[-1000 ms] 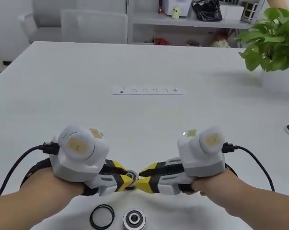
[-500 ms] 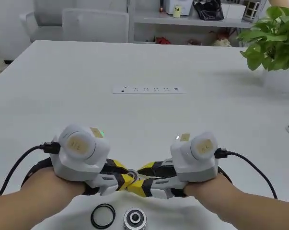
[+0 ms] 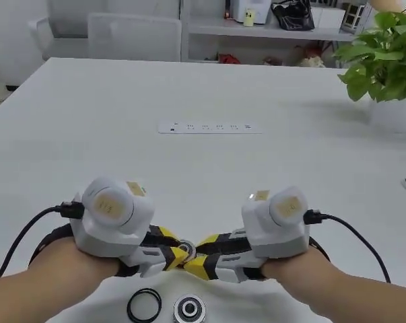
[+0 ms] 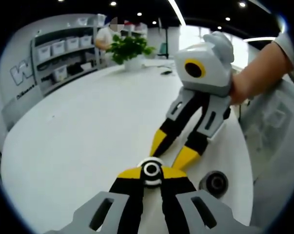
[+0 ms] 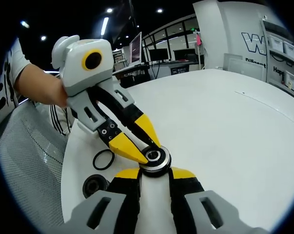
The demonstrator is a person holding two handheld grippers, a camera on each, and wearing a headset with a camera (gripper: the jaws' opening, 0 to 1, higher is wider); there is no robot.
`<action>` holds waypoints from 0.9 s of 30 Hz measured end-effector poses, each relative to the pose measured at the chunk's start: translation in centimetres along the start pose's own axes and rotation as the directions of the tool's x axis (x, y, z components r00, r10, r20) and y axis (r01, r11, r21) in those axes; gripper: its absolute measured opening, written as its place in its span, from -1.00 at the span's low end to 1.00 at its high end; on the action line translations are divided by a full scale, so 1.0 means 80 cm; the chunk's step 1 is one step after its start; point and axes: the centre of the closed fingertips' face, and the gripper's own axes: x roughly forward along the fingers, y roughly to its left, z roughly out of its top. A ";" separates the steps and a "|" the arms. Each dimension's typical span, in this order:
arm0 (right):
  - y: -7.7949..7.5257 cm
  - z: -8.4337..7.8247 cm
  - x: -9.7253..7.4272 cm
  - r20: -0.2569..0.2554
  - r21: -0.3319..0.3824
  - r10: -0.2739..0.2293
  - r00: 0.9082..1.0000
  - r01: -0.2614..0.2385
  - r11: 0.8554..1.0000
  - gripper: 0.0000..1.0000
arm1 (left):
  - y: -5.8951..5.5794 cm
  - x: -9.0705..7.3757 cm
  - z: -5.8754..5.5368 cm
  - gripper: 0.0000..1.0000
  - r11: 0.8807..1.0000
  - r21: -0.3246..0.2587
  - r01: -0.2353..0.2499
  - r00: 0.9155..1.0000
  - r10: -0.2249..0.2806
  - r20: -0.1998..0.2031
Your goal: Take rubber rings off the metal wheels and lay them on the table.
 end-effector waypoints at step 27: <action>-0.004 -0.002 -0.006 -0.008 -0.013 -0.017 1.000 0.017 1.000 -0.96 | 0.003 0.000 0.000 -0.75 1.000 -0.012 -0.016 1.000 0.016 0.004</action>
